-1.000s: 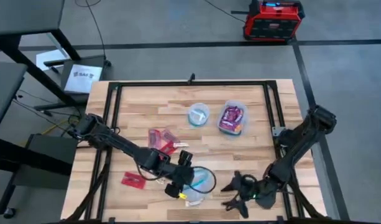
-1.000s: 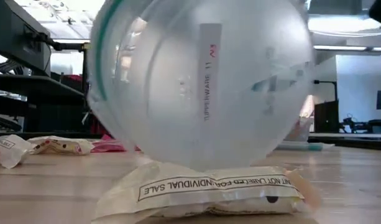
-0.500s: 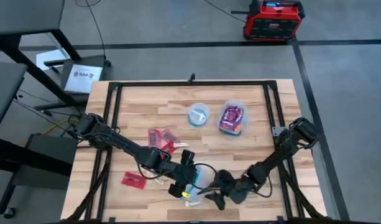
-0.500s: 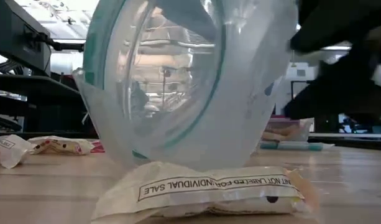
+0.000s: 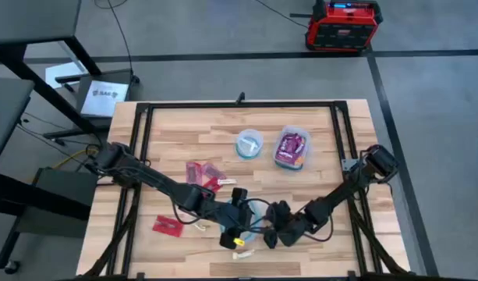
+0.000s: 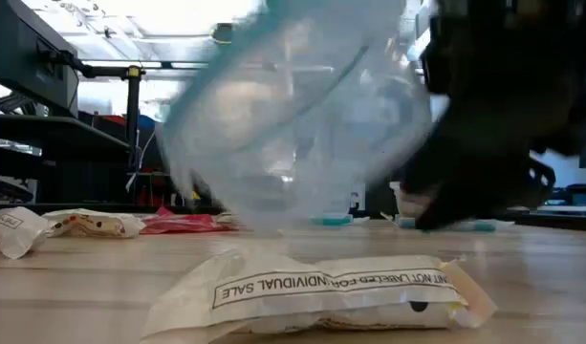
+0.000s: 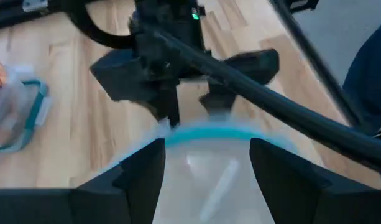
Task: Sort candy
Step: Move the top left transparent bin closer to the center
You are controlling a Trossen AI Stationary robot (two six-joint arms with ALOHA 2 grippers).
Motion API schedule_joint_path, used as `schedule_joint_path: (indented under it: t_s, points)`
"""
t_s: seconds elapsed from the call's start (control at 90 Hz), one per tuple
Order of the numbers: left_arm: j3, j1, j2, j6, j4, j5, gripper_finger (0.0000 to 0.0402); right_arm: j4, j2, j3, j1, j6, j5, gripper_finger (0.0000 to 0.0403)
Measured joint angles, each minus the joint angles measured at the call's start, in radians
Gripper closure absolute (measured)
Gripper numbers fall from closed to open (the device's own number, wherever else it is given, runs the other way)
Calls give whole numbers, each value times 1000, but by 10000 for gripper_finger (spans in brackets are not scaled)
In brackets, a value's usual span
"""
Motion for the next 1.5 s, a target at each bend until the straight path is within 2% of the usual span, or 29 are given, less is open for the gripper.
schedule_joint_path:
  t_s: [0.133, 0.244, 0.344, 0.478, 0.556, 0.667, 0.867, 1.1, 1.333, 1.5]
  points:
    - [1, 13, 19, -4, -13, 0, 182, -200, -53, 2, 50, 39, -58, 148]
    - [-1, 21, 27, 1, 7, -1, 182, -270, -123, -2, 113, 23, -98, 148]
    - [21, 21, 14, 4, -24, -7, 182, -178, -156, 0, 181, -28, -66, 148]
    - [92, 4, 0, -20, -152, -8, 182, 46, -84, 0, 256, -83, 79, 148]
    - [94, -6, 6, -31, -219, -8, 182, 190, -17, 0, 257, -126, 116, 148]
    - [42, -8, 33, -26, -201, -8, 182, 345, 56, 0, 231, -160, 128, 148]
    - [-40, -1, 33, -22, -98, -8, 182, 380, 108, 0, 184, -158, 142, 148]
    - [-99, 3, 31, -27, -25, 16, 182, 458, 113, 0, 138, -261, 143, 148]
    - [-103, 4, 31, -19, 9, 18, 182, 465, 114, 0, 133, -267, 143, 148]
    - [-103, 16, 31, -9, 101, 19, 182, 460, 114, 0, 143, -277, 141, 148]
